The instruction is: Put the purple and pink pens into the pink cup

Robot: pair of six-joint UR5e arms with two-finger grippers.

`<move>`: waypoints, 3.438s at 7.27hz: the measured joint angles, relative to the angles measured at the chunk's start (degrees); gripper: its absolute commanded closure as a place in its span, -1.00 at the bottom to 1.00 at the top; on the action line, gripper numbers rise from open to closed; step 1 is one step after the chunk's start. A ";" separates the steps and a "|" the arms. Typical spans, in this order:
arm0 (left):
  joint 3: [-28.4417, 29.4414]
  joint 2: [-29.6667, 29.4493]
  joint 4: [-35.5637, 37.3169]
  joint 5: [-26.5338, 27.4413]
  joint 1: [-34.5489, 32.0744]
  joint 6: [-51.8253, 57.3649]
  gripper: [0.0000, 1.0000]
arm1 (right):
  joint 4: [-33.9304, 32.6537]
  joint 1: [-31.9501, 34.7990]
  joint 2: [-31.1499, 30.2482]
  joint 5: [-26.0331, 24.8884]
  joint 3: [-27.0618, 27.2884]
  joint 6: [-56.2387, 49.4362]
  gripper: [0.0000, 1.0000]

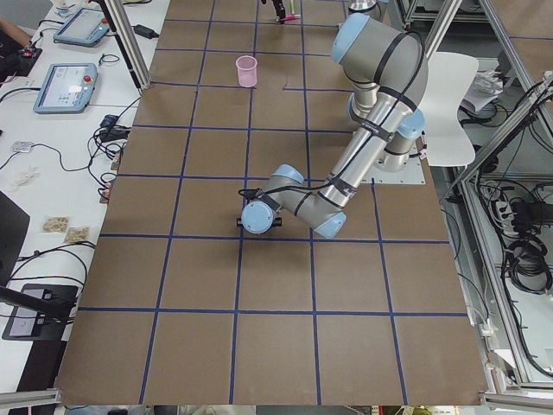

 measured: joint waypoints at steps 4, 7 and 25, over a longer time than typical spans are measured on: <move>-0.03 -0.67 0.31 -0.44 -0.02 0.76 0.64 | 0.16 0.00 -0.29 0.12 -1.09 0.60 1.00; 0.30 -0.74 0.35 -0.39 -0.06 0.63 1.00 | 1.33 2.42 -4.42 9.17 -7.32 4.09 1.00; 5.98 27.47 -22.12 -11.02 -44.59 -130.04 1.00 | -63.32 40.89 6.55 20.78 -3.18 55.86 -1.00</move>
